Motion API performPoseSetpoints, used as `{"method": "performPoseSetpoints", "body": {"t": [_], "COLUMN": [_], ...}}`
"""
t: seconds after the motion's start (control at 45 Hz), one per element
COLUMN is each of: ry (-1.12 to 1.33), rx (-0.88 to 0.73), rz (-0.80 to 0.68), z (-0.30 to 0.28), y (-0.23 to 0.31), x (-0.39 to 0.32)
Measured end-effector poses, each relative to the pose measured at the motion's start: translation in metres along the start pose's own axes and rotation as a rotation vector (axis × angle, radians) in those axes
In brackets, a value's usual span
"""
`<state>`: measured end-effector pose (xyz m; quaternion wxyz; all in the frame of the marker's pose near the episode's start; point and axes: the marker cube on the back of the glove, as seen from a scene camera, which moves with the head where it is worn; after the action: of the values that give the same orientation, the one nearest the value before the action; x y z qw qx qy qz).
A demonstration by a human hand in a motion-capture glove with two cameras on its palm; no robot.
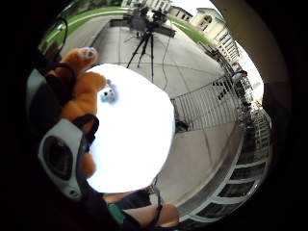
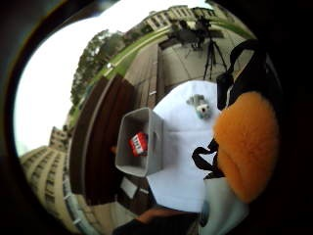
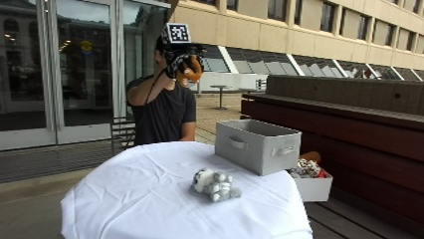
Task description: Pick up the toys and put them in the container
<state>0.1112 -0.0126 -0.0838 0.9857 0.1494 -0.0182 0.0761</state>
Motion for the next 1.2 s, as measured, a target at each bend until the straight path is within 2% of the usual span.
{"method": "performPoseSetpoints", "body": {"t": [0.2,0.378,0.555,0.666,0.8,0.977,1.2], "ry": [-0.059,-0.121,-0.177,-0.174,-0.175,-0.078,0.005], "rx": [0.048,-0.003,-0.096,-0.208,-0.324,-0.287,-0.22], "rz": [-0.067,-0.205,-0.28,-0.321,-0.382,-0.412,-0.326], "z": [-0.018,0.009,0.055,0.081,0.082,0.075,0.085], "y": [-0.016,-0.003,0.007,0.014,0.023,-0.008,-0.066], "x": [-0.133,-0.237,-0.288,-0.298,-0.302,-0.266,-0.181]}}
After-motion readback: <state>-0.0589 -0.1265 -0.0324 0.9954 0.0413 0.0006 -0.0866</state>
